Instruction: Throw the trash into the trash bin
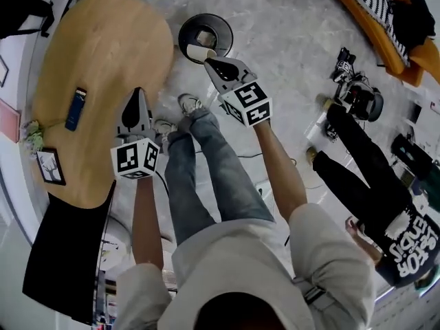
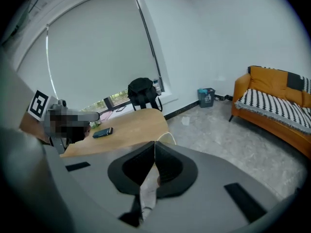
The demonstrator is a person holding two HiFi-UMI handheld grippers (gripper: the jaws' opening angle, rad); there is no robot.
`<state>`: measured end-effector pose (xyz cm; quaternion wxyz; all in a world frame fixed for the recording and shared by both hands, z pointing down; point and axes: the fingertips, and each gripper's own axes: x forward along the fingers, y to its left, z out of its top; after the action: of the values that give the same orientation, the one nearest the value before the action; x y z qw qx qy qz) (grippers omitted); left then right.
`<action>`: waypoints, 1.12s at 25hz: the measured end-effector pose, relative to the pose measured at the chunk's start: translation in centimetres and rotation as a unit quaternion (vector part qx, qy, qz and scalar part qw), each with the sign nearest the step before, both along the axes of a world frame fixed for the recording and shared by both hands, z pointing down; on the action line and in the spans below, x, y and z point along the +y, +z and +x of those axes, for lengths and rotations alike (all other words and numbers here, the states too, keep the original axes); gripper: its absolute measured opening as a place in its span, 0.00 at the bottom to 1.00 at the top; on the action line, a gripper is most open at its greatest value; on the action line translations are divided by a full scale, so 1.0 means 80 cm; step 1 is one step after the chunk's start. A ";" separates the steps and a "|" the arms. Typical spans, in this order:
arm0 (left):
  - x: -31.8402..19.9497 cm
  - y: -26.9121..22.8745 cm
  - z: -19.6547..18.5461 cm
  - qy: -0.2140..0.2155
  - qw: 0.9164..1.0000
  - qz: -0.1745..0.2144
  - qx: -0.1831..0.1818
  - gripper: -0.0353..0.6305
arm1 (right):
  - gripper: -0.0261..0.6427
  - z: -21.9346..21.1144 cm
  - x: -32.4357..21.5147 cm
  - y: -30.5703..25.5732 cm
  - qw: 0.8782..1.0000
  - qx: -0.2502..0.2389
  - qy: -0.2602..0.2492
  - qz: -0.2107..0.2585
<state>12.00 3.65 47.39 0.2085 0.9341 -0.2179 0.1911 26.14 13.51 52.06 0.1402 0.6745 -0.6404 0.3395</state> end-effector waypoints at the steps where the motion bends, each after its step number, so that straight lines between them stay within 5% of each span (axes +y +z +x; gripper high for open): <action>1: 0.003 0.000 0.009 0.008 1.000 0.000 0.000 0.08 | 0.08 0.007 0.007 0.000 1.000 0.001 0.010 -0.001; 10: 0.021 0.012 0.058 0.049 0.999 -0.005 -0.002 0.08 | 0.08 0.048 0.039 0.014 0.998 0.002 0.057 -0.009; 24: 0.000 0.026 0.051 0.032 0.999 -0.010 -0.014 0.08 | 0.09 0.112 0.002 0.059 0.995 0.023 0.086 -0.034; 25: -0.001 0.026 0.051 0.031 0.999 -0.010 -0.014 0.08 | 0.12 0.116 0.001 0.063 0.995 0.020 0.090 -0.038; 26: -0.002 0.026 0.051 0.030 0.999 -0.011 -0.014 0.08 | 0.36 0.119 0.001 0.067 0.995 0.016 0.090 -0.042; 28: -0.001 0.026 0.051 0.028 0.999 -0.011 -0.014 0.08 | 0.43 0.120 0.004 0.071 0.995 0.015 0.087 -0.045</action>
<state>16.07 3.59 49.45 0.2100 0.9348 -0.1921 0.2123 35.73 13.80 57.74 0.1498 0.7255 -0.5611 0.3693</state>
